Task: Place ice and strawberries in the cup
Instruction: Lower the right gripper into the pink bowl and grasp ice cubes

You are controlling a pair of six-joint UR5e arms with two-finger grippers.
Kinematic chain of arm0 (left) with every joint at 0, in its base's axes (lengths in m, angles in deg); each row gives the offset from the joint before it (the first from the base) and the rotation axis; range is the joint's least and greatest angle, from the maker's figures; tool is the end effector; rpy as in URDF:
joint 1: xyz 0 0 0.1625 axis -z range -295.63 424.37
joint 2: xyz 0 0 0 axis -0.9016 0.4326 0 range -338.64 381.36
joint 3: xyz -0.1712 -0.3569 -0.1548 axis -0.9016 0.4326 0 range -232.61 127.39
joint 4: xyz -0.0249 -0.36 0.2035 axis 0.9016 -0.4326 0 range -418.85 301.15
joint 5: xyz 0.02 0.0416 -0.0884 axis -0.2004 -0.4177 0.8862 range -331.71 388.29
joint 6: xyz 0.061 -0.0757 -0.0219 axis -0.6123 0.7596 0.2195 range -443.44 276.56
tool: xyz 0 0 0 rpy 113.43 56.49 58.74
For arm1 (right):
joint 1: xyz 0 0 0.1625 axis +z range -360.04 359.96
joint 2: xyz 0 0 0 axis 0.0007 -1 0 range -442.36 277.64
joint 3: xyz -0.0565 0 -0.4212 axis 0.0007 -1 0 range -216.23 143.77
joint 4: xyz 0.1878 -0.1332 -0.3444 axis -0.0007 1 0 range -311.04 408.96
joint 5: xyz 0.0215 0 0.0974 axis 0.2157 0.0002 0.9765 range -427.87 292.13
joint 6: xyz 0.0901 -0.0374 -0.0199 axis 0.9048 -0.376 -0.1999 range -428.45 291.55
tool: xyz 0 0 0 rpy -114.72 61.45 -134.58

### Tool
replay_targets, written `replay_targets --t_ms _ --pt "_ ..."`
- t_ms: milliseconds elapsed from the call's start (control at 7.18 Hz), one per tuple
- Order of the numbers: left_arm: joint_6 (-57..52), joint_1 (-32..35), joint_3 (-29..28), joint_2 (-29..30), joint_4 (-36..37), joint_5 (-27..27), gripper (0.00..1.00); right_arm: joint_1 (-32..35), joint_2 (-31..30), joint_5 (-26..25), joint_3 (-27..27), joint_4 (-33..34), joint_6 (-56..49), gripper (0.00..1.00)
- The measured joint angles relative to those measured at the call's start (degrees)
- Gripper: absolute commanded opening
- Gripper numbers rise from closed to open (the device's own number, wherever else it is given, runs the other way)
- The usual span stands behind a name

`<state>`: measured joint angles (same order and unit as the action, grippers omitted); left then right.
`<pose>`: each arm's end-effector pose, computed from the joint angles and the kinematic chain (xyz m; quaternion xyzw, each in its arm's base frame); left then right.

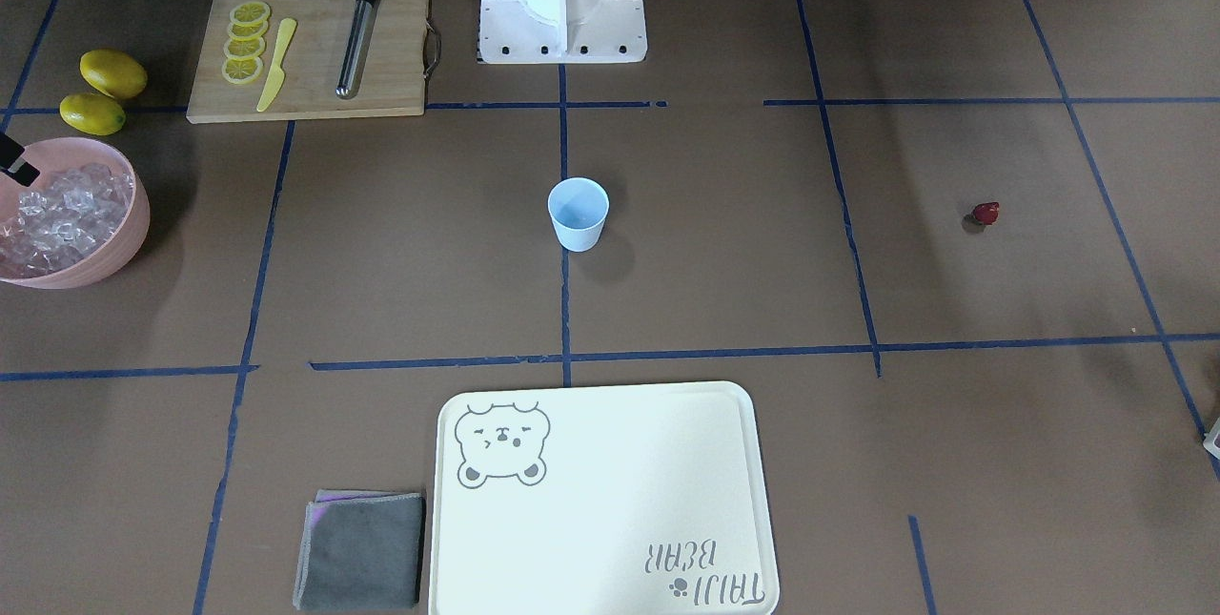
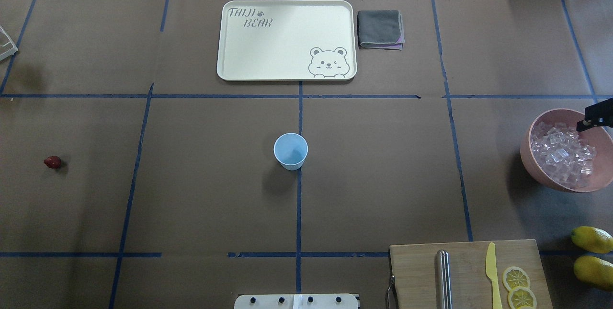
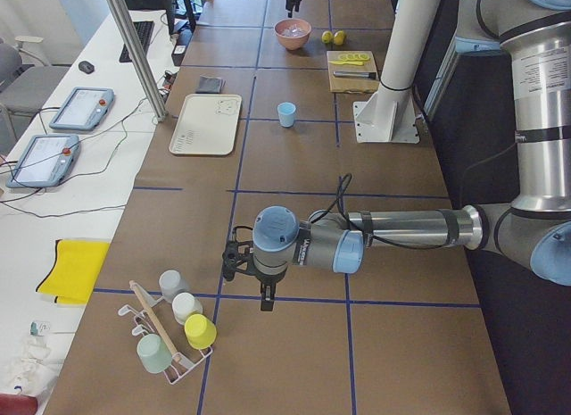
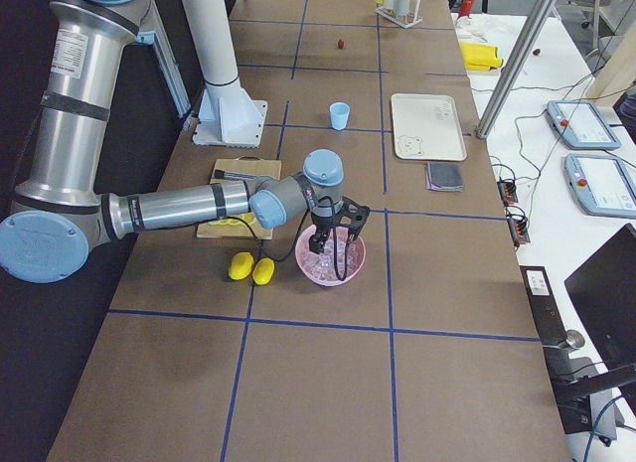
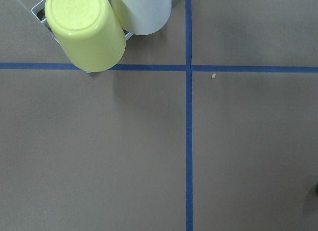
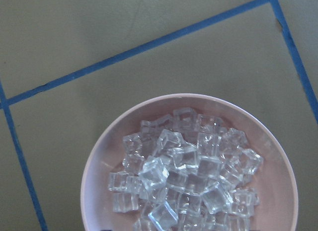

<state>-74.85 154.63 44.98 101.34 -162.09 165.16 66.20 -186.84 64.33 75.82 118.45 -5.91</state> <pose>-0.0626 -0.4284 0.6458 0.0574 0.4012 -0.0331 0.9136 -0.1025 -0.3976 0.5404 -0.0739 -0.4096 0.2181 0.8827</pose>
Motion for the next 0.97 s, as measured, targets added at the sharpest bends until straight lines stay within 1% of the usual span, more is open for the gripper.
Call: replay_targets --t_ms 279,418,557,975 --pt "1.01 -0.29 -0.02 0.53 -0.73 0.03 1.00 -4.34 -0.32 -0.88 -0.10 -3.02 8.90 0.89" --pt "1.11 -0.31 -0.03 0.57 -0.85 0.05 1.00 -5.61 -0.26 -1.20 -0.21 -4.00 11.16 0.87" --pt "1.15 -0.34 -0.03 0.60 -0.89 0.05 1.00 -6.15 0.05 -1.88 -0.51 -4.40 12.09 0.86" --pt "1.22 -0.35 -0.02 0.61 -0.94 0.06 1.00 -6.71 2.02 -4.99 -2.98 -4.59 12.74 0.86"
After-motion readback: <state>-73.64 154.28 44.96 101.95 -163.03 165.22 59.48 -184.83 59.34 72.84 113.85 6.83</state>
